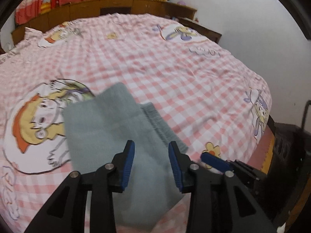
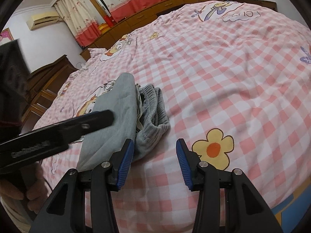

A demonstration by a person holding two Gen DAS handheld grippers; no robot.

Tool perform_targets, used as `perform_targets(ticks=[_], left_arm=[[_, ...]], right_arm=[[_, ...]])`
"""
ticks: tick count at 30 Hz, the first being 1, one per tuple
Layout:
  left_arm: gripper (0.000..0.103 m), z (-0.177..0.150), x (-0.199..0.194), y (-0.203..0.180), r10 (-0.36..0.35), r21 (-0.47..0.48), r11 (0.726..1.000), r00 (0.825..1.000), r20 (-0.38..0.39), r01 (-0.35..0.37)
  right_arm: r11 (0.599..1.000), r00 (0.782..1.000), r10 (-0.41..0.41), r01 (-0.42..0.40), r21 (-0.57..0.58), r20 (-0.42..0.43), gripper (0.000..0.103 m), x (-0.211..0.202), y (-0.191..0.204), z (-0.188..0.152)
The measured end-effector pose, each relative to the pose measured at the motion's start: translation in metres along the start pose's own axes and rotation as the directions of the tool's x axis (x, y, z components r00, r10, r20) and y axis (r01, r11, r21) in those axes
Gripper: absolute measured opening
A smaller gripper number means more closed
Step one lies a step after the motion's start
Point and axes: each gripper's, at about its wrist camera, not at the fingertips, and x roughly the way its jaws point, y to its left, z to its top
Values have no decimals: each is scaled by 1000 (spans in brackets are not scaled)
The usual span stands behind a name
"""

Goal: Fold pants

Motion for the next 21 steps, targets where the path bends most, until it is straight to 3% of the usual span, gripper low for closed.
perform_targets(ticks=[9,15,21], left_arm=[[38,-26,-10,73,87,-119,989,996,-27,-89],[38,-47,-3,109,62,-204,976,996,-56,-73],[39,-56,7,114,42,-200,978,997,-64,-54]], right_arm=[[998,1000,-16,16,-57,-2,46,7,25,15],[988,997,-52,45,-148,-50,46,34,47,29],[984,991,-88,70,-166,-104,46,60,55,35]])
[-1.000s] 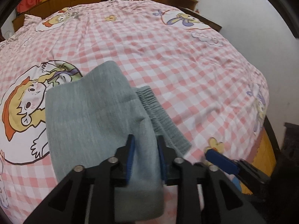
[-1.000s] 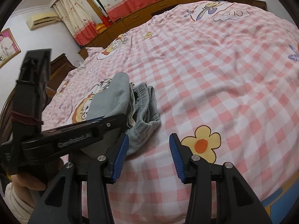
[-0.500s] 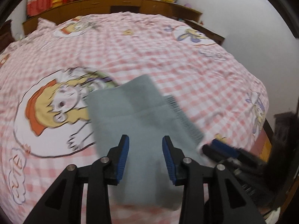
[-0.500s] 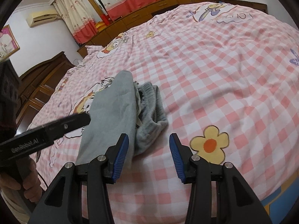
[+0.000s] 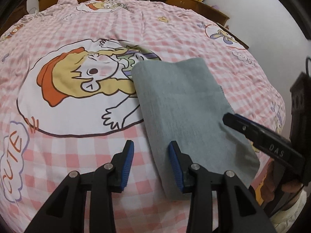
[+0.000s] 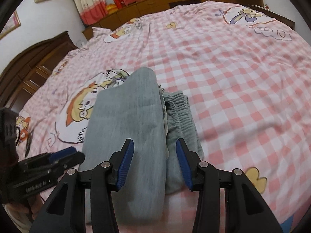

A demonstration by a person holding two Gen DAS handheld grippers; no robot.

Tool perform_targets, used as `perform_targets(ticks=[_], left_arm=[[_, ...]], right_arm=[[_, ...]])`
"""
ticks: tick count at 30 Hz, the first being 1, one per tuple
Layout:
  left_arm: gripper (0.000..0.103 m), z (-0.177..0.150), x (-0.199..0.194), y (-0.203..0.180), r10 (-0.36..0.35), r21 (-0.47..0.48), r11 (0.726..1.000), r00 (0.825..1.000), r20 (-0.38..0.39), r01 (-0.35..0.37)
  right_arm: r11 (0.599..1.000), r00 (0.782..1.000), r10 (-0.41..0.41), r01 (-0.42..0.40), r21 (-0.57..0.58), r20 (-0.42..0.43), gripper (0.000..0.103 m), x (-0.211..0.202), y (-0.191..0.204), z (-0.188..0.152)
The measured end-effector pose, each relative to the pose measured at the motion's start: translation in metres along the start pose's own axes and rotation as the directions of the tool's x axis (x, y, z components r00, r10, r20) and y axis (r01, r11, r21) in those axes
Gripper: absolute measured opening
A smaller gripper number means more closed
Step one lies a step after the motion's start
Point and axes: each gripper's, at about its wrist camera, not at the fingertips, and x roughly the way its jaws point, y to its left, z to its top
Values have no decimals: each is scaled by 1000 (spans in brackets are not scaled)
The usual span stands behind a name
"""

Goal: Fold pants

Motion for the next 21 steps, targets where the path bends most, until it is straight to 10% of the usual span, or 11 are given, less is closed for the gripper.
perform_targets(ticks=[8,12,21], left_arm=[[43,-3,10,5,-25,-16,1000,1000,2,25],[43,-2,8,7,-38,-25,999,999,8,38],[48,3,-9,4,-94,-11,995,994,57,95]], right_arm=[[998,999,-14,12,-55,-29,46,14,14,3],[994,998,-66,66,-89,2,14,13,20,5],[993,986,-42,59,-106,160,9,-33,36,15]])
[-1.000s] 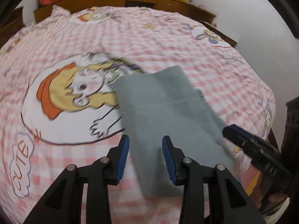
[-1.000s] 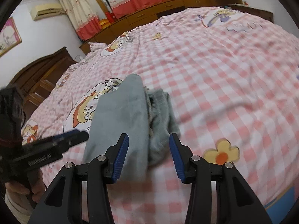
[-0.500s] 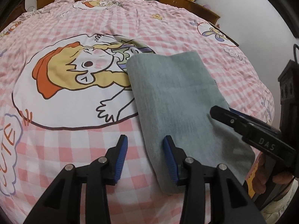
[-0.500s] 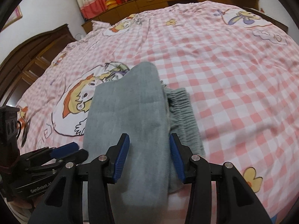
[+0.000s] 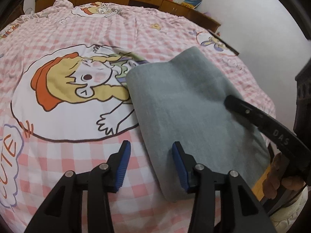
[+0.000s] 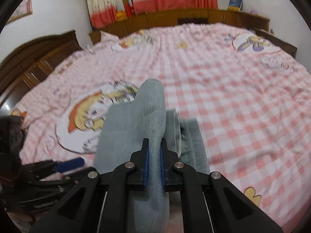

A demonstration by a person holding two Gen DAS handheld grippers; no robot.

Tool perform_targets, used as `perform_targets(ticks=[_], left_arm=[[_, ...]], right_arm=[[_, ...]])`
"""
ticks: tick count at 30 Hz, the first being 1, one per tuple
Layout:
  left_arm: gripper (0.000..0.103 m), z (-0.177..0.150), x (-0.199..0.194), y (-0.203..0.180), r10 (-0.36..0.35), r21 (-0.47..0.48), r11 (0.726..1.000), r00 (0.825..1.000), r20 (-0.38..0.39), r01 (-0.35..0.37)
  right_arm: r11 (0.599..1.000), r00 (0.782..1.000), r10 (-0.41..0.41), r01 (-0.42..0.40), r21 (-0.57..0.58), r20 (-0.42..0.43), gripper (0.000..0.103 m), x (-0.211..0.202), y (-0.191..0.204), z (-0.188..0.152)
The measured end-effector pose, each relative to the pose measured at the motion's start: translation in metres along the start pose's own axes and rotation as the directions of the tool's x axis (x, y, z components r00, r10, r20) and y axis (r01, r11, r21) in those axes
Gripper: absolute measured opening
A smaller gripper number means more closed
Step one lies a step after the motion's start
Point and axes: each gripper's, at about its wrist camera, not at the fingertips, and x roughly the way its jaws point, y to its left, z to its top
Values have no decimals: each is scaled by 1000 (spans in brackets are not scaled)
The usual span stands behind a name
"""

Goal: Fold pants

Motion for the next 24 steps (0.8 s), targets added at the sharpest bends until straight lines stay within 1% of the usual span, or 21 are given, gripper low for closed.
perform_targets(ticks=[3,5,8,11,14,15,16,17,18,19,20,21,24], left_arm=[[50,5,-1,0,11,0,1000,1000,22,-11],[50,7,2,-2,-1,-6,1000,1000,16,1],[50,9,6,-5,-15,-7,1000,1000,10,15],[50,13,11,-9,-19,-18,1000,1000,7,20],[51,15,18,-11,-42,-39,998,999,-1,42],[51,15,19,-11,-49,-48,998,999,-4,49],[51,15,22,-10,-59,-63,996,998,-9,59],[51,15,24,-8,-64,-77,995,998,-12,63],[51,16,26,-8,-66,-85,994,998,-14,65],[51,16,26,-8,-69,-90,994,998,-15,67],[51,16,28,-9,-72,-92,993,997,-15,70],[51,16,30,-10,-68,-89,994,998,-16,67],[54,17,39,-16,-40,-76,996,999,-29,38]], right_arm=[[1000,999,-21,21,-2,38,9,-13,-4,5],[999,998,-34,35,-3,44,9,-15,-14,5],[998,999,-53,53,17,3,10,-3,-28,-2],[997,996,-73,75,35,-59,10,21,-44,-15],[995,994,-70,76,72,-89,14,33,-57,-27],[994,994,-62,70,85,-85,18,33,-60,-29],[992,997,-33,42,118,-76,21,31,-67,-30],[986,997,-4,17,166,-79,33,30,-75,-31],[979,996,7,11,205,-85,45,29,-82,-32],[972,996,19,2,236,-83,47,27,-88,-34],[964,996,41,-19,264,-75,47,25,-93,-35],[955,994,82,-60,291,-65,47,23,-99,-37],[944,989,133,-105,313,-71,47,25,-102,-38]])
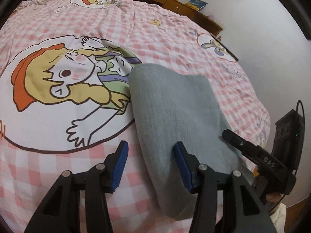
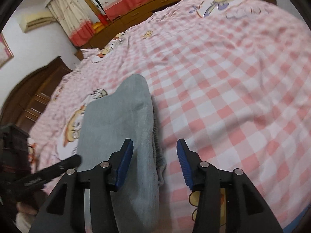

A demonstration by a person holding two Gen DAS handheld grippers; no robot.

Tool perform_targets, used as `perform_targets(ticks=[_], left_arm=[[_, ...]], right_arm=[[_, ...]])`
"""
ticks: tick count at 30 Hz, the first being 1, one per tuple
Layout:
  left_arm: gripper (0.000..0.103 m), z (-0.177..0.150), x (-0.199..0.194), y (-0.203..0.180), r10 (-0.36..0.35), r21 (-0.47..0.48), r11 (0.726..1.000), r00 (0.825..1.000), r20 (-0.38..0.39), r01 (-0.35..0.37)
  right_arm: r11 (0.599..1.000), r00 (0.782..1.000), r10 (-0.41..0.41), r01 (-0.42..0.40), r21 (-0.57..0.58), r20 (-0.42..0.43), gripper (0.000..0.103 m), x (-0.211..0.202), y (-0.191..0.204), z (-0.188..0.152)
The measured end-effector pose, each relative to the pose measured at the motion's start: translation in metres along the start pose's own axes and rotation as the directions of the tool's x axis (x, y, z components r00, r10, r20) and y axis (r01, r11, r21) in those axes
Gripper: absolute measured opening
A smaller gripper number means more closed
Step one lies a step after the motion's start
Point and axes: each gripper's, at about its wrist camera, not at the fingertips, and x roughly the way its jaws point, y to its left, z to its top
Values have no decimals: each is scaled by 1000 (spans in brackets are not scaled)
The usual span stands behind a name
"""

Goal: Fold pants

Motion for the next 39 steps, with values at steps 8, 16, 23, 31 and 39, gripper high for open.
perform_targets(ticks=[8,16,23,31,39], left_arm=[[50,0,25,-12,42,47,998,999,-9,-42],[23,3,9,-20,21,66,998,1000,24,-22],[22,15,-41,-11,-22,62,998,995,95,16],[22,30,-106,37,115,107,986,983,143,-131],[22,36,-102,118,199,99,973,975,96,-208]], right_arm=[[994,998,41,-46,-97,-58,35,32,16,-8],[994,996,89,-87,-69,33,20,12,17,-11],[986,988,127,-116,-123,86,19,-15,52,-8],[962,973,224,-211,-174,58,19,1,128,-12],[965,978,204,-210,-158,-54,19,70,189,-26]])
